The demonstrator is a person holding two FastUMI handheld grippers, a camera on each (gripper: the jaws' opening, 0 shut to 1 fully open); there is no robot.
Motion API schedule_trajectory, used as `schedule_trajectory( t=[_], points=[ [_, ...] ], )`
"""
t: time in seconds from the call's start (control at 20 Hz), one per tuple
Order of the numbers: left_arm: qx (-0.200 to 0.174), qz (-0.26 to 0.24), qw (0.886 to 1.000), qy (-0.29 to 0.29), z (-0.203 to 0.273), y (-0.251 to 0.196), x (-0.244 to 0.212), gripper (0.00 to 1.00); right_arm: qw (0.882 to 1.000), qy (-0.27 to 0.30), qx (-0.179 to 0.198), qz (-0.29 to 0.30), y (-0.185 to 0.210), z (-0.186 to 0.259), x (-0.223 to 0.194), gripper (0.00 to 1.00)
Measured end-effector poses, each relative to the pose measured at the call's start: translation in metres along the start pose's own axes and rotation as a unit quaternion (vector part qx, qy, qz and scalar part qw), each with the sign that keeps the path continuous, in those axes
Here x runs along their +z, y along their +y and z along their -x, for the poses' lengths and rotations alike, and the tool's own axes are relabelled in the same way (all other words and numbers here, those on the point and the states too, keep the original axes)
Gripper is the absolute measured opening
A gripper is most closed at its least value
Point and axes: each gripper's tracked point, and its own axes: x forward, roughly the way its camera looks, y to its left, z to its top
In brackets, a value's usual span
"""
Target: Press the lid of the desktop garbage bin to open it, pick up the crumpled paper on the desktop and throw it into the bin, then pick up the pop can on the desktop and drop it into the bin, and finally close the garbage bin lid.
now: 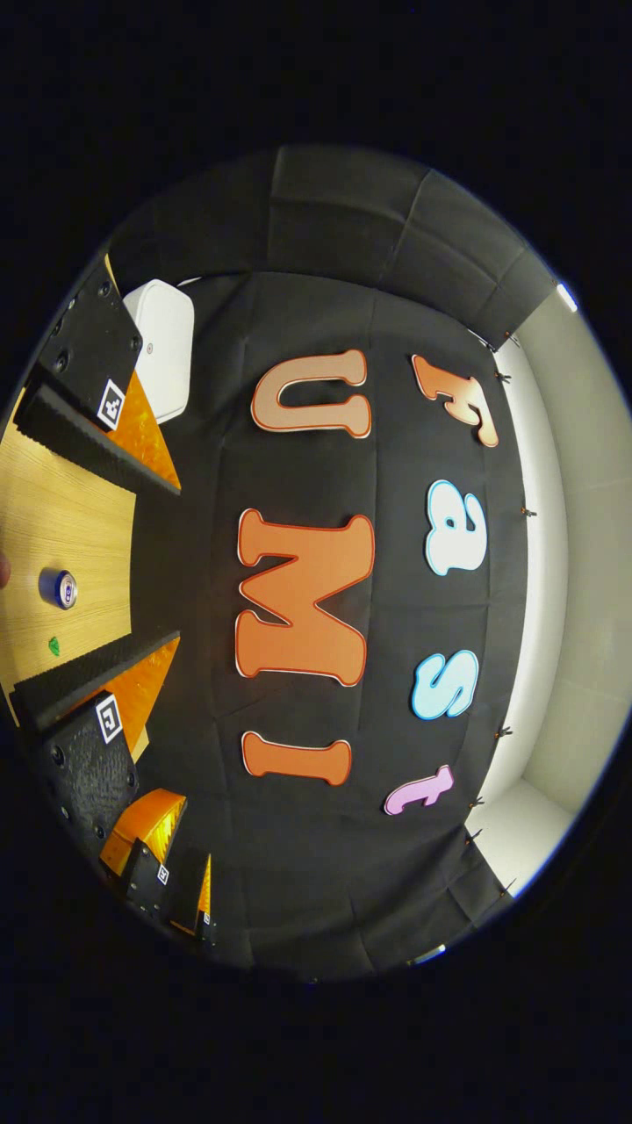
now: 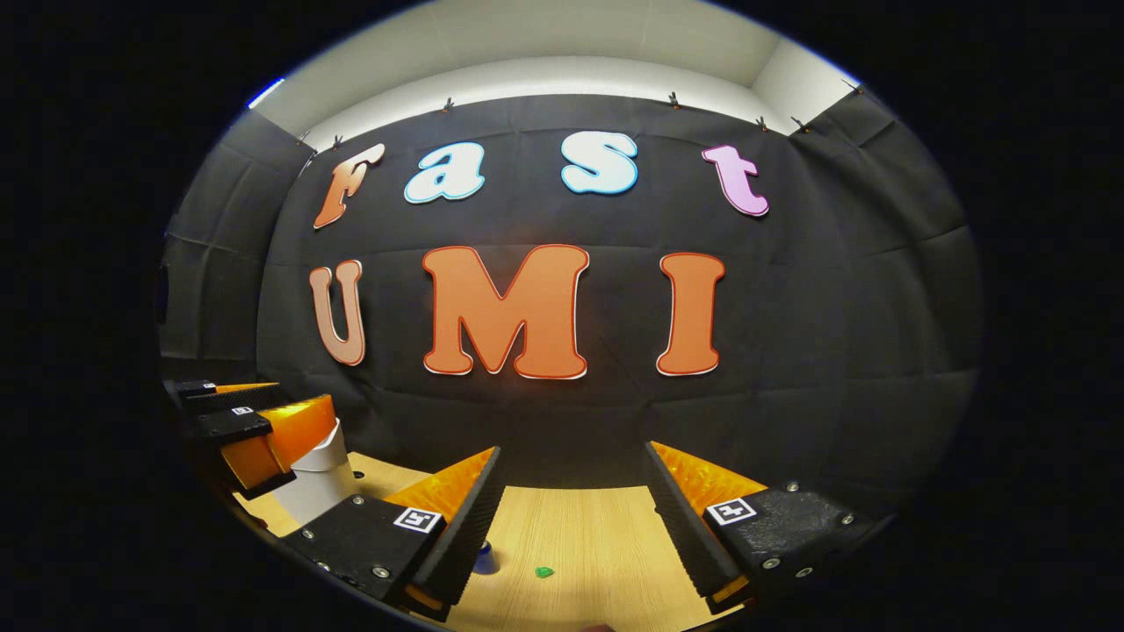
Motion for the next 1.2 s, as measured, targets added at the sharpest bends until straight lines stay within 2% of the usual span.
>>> schedule_trajectory(
  t=[0.15,0.45,0.6,1.0,1.2],
  points=[
    [-0.003,-0.001,1.0,0.002,-0.004,0.005,-0.001,0.93,1.0,-0.001,-0.002,0.003,0.005,-0.003,0.0,0.93],
    [0.012,0.0,1.0,-0.001,-0.006,0.023,-0.001,0.93,1.0,0.006,0.003,0.008,0.013,-0.008,-0.007,0.93],
    [0.005,-0.007,1.0,-0.003,-0.005,0.024,0.002,0.93,1.0,0.011,0.003,0.005,0.015,-0.012,-0.011,0.93],
    [0.039,-0.03,0.999,-0.024,-0.01,0.059,0.017,0.92,1.0,0.02,0.012,0.008,0.026,-0.021,-0.018,0.93],
    [0.056,-0.021,0.998,-0.038,-0.013,0.087,0.038,0.92,1.0,0.023,0.018,0.007,0.033,-0.025,-0.019,0.93]
  ],
)
